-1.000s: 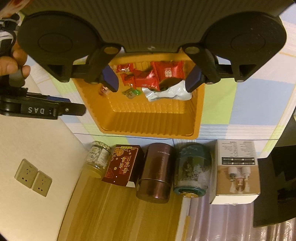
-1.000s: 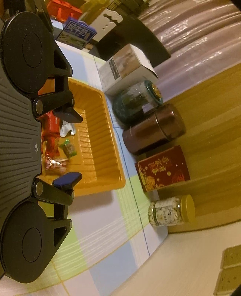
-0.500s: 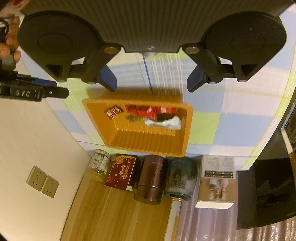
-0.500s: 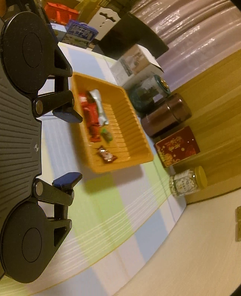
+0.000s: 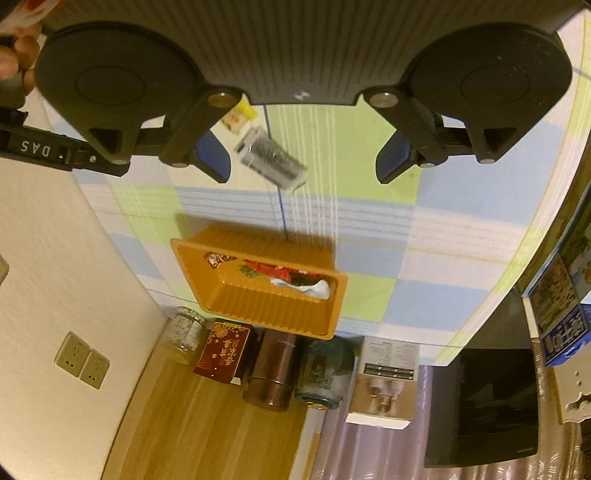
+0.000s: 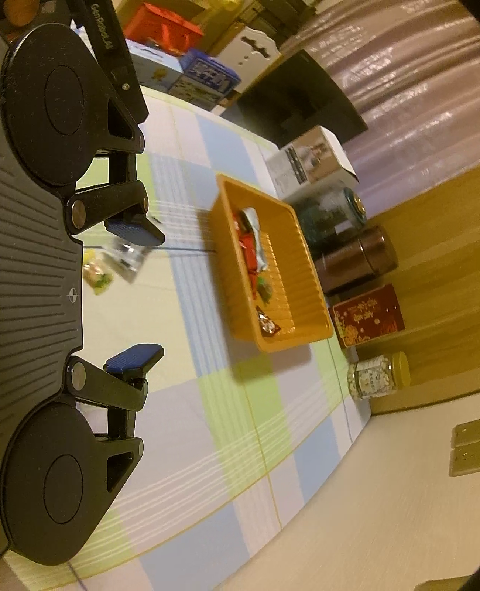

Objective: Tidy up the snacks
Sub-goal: 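Withdraw both tools from the tray toward the remaining packets, then grasp the yellow-green candy with the right gripper while the left grasps the clear packet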

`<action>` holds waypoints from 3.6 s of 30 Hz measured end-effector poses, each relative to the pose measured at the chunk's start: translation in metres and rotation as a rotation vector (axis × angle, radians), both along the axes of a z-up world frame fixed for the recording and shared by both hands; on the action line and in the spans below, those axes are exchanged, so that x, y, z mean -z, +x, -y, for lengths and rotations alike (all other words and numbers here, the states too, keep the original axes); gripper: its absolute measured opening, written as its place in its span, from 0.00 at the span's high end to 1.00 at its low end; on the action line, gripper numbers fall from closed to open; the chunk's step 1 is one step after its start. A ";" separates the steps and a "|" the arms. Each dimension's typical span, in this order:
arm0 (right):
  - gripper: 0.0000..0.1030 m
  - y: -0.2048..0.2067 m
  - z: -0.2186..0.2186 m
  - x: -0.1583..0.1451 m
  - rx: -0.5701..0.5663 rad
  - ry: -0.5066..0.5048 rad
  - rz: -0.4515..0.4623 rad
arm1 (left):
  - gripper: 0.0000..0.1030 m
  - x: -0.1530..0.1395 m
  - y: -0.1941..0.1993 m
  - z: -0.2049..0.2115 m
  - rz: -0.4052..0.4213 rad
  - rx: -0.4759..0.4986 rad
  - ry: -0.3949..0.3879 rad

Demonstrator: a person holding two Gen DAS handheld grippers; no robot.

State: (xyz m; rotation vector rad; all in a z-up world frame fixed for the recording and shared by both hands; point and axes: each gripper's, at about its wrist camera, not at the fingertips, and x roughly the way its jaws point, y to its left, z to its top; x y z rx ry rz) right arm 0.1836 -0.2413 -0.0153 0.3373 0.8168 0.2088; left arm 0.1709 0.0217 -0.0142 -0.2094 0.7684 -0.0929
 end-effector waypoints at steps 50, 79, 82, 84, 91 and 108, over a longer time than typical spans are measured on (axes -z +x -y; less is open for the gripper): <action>0.43 -0.065 -0.010 0.024 -0.018 -0.020 -0.065 | 0.13 0.021 -0.062 -0.010 -0.039 -0.027 0.015; 0.43 -0.013 -0.052 0.087 -0.029 0.003 -0.078 | 0.09 0.063 -0.025 -0.031 -0.059 -0.093 0.027; 0.43 -0.001 -0.059 0.096 -0.034 -0.003 -0.089 | 0.08 0.071 -0.015 -0.031 -0.070 -0.103 0.049; 0.44 0.007 -0.064 0.101 -0.028 -0.006 -0.091 | 0.08 0.076 -0.011 -0.032 -0.077 -0.113 0.059; 0.57 0.022 -0.081 0.114 -0.040 -0.080 -0.070 | 0.09 0.086 0.002 -0.038 -0.110 -0.134 0.032; 0.79 0.021 -0.078 0.113 -0.043 -0.246 -0.023 | 0.09 0.094 0.006 -0.030 -0.160 -0.102 -0.029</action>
